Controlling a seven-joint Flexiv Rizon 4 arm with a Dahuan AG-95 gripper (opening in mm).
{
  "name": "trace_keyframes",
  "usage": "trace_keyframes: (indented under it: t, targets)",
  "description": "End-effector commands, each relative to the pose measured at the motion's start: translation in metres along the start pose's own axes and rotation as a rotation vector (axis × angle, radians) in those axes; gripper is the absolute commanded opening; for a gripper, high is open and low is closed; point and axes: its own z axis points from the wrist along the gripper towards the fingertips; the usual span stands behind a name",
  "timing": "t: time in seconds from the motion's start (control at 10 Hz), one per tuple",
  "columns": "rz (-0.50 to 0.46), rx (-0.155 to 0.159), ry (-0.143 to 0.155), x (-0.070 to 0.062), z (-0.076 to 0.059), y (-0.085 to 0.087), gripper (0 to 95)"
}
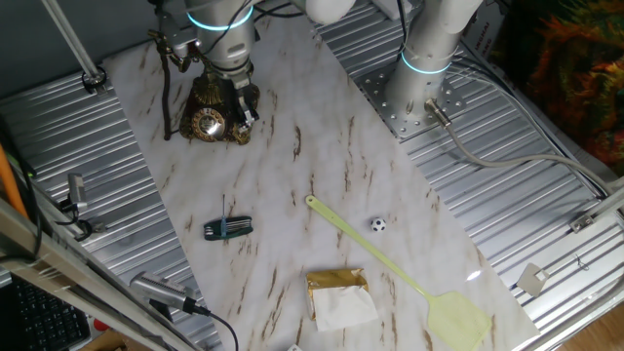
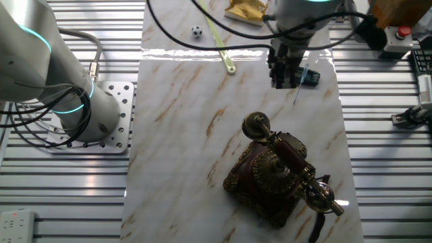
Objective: Dial a number on an old rotary phone
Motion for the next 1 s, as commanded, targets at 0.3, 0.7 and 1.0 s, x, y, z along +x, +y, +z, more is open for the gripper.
trace_keyframes:
  t: [0.3, 0.7, 1.0]
  targets:
    - [0.006, 0.001, -0.009, 0.004, -0.0015, -0.0011, 0.0]
    - [0.018, -0.003, -0.006, 0.004, -0.0021, -0.001, 0.0]
    - [0.022, -0.006, -0.004, 0.0039, -0.0021, -0.001, 0.0]
